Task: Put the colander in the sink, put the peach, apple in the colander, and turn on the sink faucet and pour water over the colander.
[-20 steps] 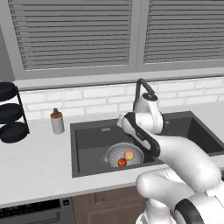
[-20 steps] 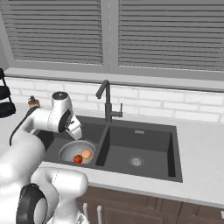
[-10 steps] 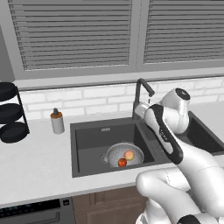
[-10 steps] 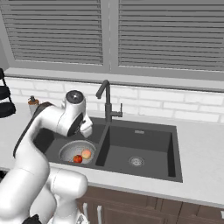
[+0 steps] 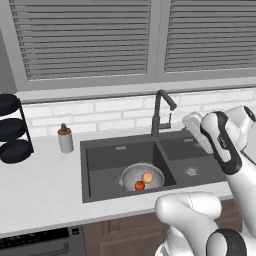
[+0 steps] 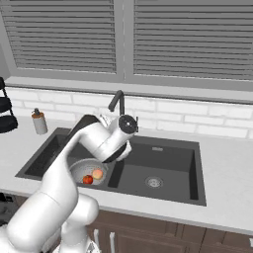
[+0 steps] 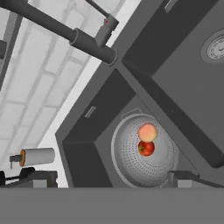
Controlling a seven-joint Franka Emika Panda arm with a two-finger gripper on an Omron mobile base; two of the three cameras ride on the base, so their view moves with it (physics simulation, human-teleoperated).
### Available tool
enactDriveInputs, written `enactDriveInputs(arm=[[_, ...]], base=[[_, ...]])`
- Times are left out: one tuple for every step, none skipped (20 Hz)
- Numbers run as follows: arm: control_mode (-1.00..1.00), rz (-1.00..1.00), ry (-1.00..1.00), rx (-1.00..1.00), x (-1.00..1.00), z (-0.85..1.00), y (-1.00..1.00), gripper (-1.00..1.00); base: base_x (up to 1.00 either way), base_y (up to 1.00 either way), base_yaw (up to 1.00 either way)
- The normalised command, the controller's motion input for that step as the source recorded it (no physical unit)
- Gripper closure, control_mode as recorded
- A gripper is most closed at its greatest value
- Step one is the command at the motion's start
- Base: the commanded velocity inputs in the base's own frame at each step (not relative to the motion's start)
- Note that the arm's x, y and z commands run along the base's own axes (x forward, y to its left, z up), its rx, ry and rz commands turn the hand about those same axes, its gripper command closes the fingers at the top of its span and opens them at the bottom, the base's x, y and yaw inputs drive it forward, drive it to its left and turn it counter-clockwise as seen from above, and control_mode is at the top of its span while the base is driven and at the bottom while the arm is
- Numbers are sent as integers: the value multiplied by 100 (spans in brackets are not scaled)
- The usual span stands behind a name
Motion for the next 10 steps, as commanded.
enactDriveInputs(arm=[[-100, 5, 0, 24, 19, 36, -54, -100], [-100, 7, 0, 24, 16, 39, -50, -100], [-100, 6, 0, 23, 17, 38, -39, -100], [-100, 6, 0, 22, 19, 33, -31, -100], [-100, 6, 0, 23, 23, 31, -26, -100], [-100, 5, -2, 22, 24, 22, -16, -100], [-100, 5, -2, 23, 25, 22, -14, -100], [-100, 5, -3, 23, 22, 19, -5, -100], [-100, 5, -4, 23, 23, 19, -4, -100], [-100, 5, -4, 23, 21, 19, -4, -100]], base=[[0, 0, 0], [0, 0, 0], [0, 0, 0], [0, 0, 0], [0, 0, 0], [0, 0, 0], [0, 0, 0], [0, 0, 0], [0, 0, 0], [0, 0, 0]])
